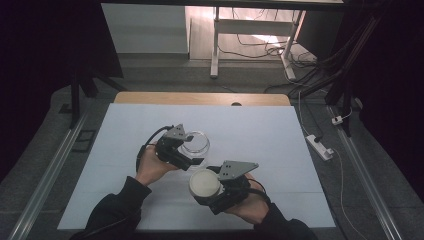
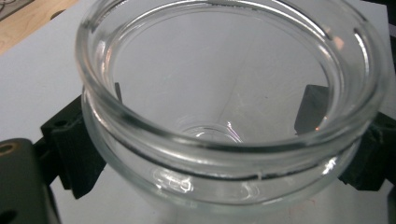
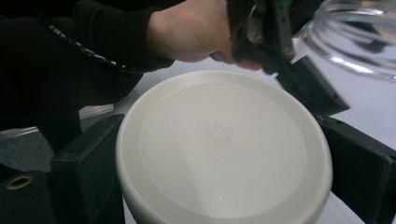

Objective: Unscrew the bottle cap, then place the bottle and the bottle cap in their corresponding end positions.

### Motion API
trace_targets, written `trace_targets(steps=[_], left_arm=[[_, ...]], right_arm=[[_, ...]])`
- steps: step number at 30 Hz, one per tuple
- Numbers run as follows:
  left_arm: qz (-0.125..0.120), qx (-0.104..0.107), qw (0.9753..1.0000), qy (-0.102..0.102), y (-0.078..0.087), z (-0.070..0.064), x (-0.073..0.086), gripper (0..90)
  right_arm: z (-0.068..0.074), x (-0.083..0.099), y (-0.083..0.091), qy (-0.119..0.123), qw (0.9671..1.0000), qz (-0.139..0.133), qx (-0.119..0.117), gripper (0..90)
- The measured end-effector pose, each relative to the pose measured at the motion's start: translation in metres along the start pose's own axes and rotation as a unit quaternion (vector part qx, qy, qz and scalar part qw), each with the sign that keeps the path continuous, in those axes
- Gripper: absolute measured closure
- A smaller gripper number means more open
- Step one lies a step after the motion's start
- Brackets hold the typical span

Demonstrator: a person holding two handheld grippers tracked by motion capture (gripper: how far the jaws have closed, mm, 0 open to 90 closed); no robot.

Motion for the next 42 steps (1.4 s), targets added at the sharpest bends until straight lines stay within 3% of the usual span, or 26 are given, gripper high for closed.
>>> trace_targets(steps=[19,42], left_arm=[[0.002,-0.01,1.0,-0.002,-0.012,0.014,-0.002,7.5],[0.006,-0.027,0.9996,0.006,-0.036,0.043,0.006,7.5]], right_arm=[[0.002,0.022,-0.015,0.003,0.9999,0.016,-0.001,7.0],[-0.021,0.045,-0.041,0.004,0.9993,0.035,0.015,7.0]])
Point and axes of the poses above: each handheld gripper's, and its own axes: y roughly backward along the jaws, x roughly out of its underside, z roughly to its left, the point moved 8 cm from there along -y, roughly forward along the jaws, and after that the axes turned 14 degrees about -y, right-handed, at the moved point
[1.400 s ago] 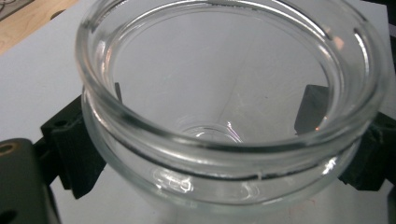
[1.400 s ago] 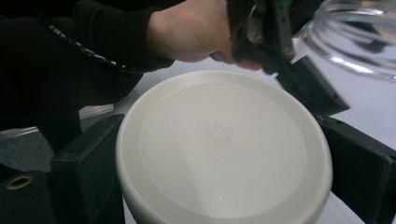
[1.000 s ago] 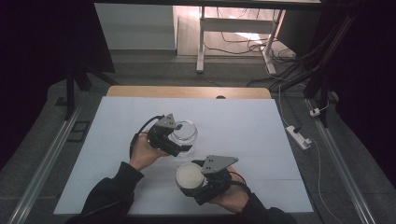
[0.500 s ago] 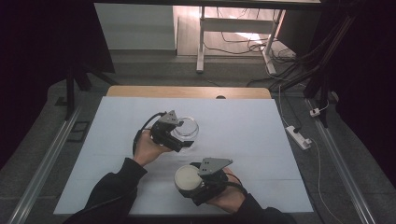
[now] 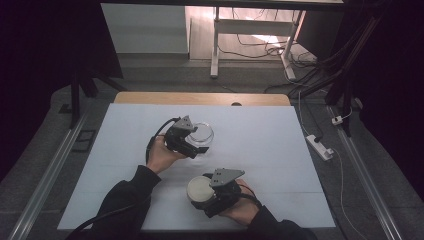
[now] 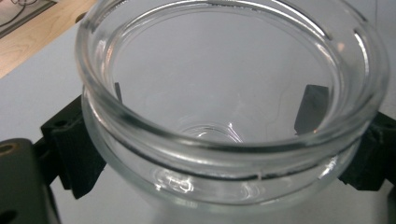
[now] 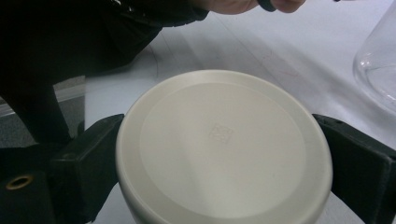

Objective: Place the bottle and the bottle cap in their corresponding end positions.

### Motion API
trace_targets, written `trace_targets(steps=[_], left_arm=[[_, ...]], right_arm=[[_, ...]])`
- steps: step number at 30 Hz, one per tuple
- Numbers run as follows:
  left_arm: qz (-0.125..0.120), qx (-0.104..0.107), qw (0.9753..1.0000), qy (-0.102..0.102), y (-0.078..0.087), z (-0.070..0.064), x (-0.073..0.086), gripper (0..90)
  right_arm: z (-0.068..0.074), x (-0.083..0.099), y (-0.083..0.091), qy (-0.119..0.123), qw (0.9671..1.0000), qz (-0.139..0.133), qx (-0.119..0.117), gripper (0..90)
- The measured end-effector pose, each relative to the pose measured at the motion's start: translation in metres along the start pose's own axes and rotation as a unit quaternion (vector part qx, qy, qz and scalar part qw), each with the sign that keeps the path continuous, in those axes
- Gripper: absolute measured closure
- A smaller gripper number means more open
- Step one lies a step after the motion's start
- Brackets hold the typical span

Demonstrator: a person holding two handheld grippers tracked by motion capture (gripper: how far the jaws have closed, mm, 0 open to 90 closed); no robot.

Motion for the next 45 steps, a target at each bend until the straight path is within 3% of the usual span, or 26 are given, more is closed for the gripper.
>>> trace_targets(steps=[26,45], left_arm=[[0.004,-0.022,0.9996,0.016,-0.027,0.023,0.017,7.5],[0.006,-0.022,0.9997,0.01,-0.039,0.025,0.023,7.4]], right_arm=[[-0.027,0.019,-0.027,-0.004,0.9992,0.037,0.014,7.0],[-0.036,0.027,-0.037,-0.021,0.9965,0.077,0.025,6.9]])
Point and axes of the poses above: each handheld gripper's, and its own axes: y roughly backward along the jaws, x roughly out of its underside, z roughly to its left, the point moved 8 cm from there along -y, roughly forward along the jaws, and after that the axes turned 14 degrees about -y, right-handed, at the moved point
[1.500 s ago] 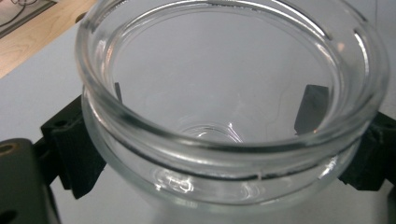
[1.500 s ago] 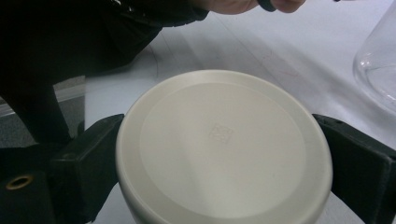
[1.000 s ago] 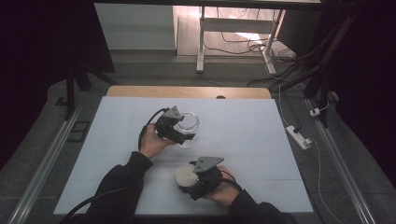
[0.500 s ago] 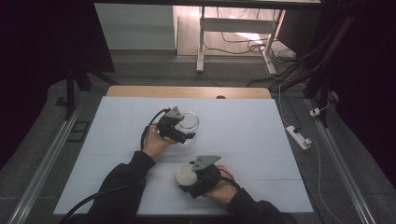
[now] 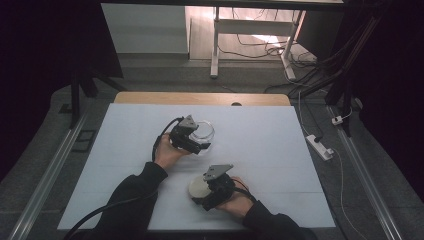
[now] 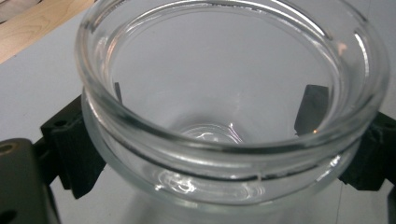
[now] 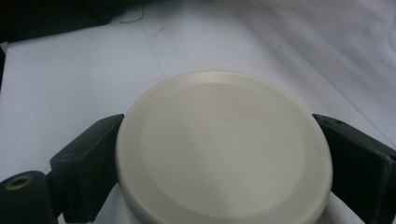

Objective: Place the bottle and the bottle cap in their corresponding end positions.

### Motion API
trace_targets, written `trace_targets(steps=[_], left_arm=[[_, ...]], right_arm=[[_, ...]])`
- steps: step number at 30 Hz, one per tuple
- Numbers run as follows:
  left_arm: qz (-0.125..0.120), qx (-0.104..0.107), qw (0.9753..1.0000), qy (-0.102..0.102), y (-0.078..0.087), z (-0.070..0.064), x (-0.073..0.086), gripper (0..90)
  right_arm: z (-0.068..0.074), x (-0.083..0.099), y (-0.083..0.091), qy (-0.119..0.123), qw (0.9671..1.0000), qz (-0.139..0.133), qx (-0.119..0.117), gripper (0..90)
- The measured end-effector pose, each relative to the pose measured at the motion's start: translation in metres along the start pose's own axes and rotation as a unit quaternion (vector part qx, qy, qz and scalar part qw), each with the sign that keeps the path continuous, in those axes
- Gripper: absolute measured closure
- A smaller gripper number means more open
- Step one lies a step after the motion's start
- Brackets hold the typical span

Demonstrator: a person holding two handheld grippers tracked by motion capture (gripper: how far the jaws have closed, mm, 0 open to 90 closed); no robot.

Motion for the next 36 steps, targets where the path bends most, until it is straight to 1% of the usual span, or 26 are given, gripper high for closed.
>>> trace_targets(steps=[1,2,3,6,8,13,17,19,21,24,29,36], left_arm=[[0.0,0.0,1.0,-0.002,0.0,0.0,0.0,7.3],[0.001,0.001,1.0,-0.004,0.0,0.0,0.001,7.3],[0.0,0.001,1.0,-0.005,0.001,-0.001,0.001,7.2],[0.002,0.008,1.0,0.003,0.001,0.001,0.002,7.0],[0.006,0.008,0.9999,0.005,0.001,0.0,0.002,6.8],[0.022,0.008,0.9996,0.016,0.002,0.0,0.001,6.4],[0.029,0.015,0.9991,0.028,0.003,-0.001,0.003,5.3],[0.037,0.02,0.9986,0.03,0.003,-0.002,0.005,3.8],[0.045,0.016,0.9985,0.028,0.003,-0.002,0.008,2.8],[0.042,0.022,0.9984,0.032,0.006,-0.003,0.01,1.0],[0.04,0.025,0.9984,0.034,0.011,-0.005,0.011,0.0],[0.052,0.025,0.9977,0.036,0.016,-0.01,0.016,0.0]], right_arm=[[-0.001,0.0,-0.001,-0.003,1.0,0.006,0.001,6.8],[-0.001,0.0,-0.001,-0.003,1.0,0.006,0.001,6.8],[-0.002,0.001,-0.002,-0.008,0.9999,0.01,0.003,6.7],[-0.002,0.001,-0.002,-0.008,0.9999,0.011,0.003,6.6],[-0.002,0.001,-0.002,-0.002,0.9999,0.012,0.006,6.6],[-0.001,0.001,-0.003,0.0,0.9999,0.013,0.009,6.4],[-0.002,0.001,-0.002,-0.004,0.9999,0.012,0.006,4.9],[-0.002,0.001,-0.002,-0.01,0.9999,0.012,0.005,4.0],[-0.002,0.0,-0.002,-0.011,0.9999,0.011,0.004,3.1],[-0.002,0.0,-0.001,-0.011,0.9999,0.011,0.003,2.6],[-0.002,0.0,0.0,-0.008,0.9999,0.01,0.005,1.9],[-0.002,-0.004,0.006,-0.014,0.9999,-0.001,0.007,1.1]])
Point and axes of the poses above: each handheld gripper's, and its own axes: y roughly backward along the jaws, x roughly out of its underside, z roughly to its left, the point moved 8 cm from there along -y, roughly forward along the jaws, and after that the axes turned 14 degrees about -y, right-handed, at the moved point
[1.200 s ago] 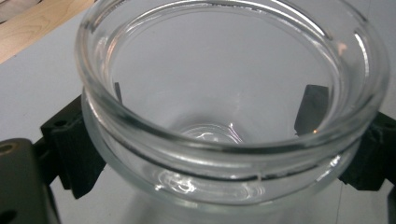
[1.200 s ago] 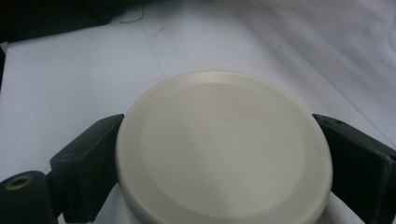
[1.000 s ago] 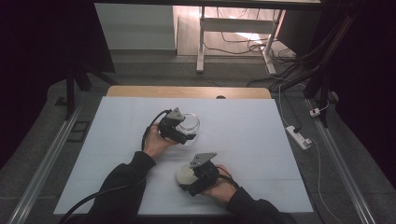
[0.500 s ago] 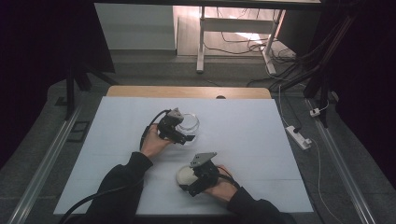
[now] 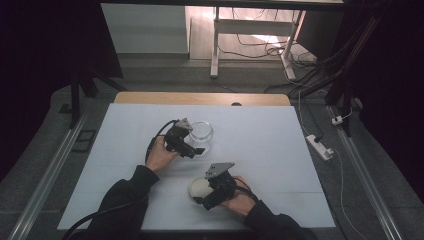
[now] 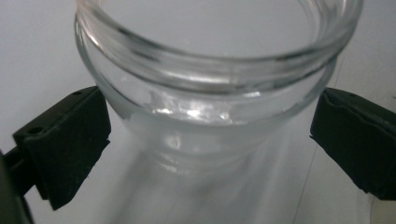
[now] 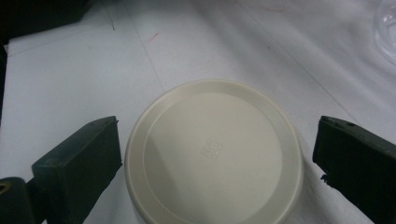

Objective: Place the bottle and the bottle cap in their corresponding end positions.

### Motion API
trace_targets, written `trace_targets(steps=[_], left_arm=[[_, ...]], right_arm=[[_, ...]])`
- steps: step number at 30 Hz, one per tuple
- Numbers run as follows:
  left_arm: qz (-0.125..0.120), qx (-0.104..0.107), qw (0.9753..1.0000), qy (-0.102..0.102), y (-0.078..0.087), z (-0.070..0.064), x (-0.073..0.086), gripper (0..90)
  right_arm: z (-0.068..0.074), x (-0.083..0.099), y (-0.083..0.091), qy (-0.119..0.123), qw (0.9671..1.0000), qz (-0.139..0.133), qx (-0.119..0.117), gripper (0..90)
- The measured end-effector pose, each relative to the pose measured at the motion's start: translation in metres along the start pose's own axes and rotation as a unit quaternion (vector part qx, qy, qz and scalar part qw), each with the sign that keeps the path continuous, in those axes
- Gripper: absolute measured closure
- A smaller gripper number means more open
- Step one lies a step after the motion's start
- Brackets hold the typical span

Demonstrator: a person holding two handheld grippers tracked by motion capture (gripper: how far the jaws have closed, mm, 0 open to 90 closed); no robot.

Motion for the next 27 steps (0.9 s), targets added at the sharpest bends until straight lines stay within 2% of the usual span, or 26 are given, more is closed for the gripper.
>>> trace_targets(steps=[9,15,21,27], left_arm=[[0.012,-0.003,0.9999,0.005,0.004,-0.006,0.009,0.0],[0.021,0.002,0.9997,0.009,0.009,-0.012,0.015,0.0],[0.025,0.005,0.9997,0.007,0.015,-0.021,0.021,0.0],[0.024,0.012,0.9995,0.016,0.023,-0.031,0.028,0.0]], right_arm=[[-0.001,-0.002,0.008,-0.008,1.0,-0.006,0.001,0.4],[-0.006,-0.003,0.016,-0.033,0.9994,-0.01,0.0,0.0],[-0.014,-0.002,0.024,-0.039,0.9991,-0.011,0.009,0.0],[-0.02,-0.001,0.03,-0.049,0.9985,-0.014,0.021,0.0]])
Point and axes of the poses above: each handheld gripper's, and its own axes: y roughly backward along the jaws, x roughly out of its underside, z roughly to its left, the point moved 8 cm from there along -y, roughly forward along the jaws, and after that the axes turned 14 degrees about -y, right-handed, at the moved point
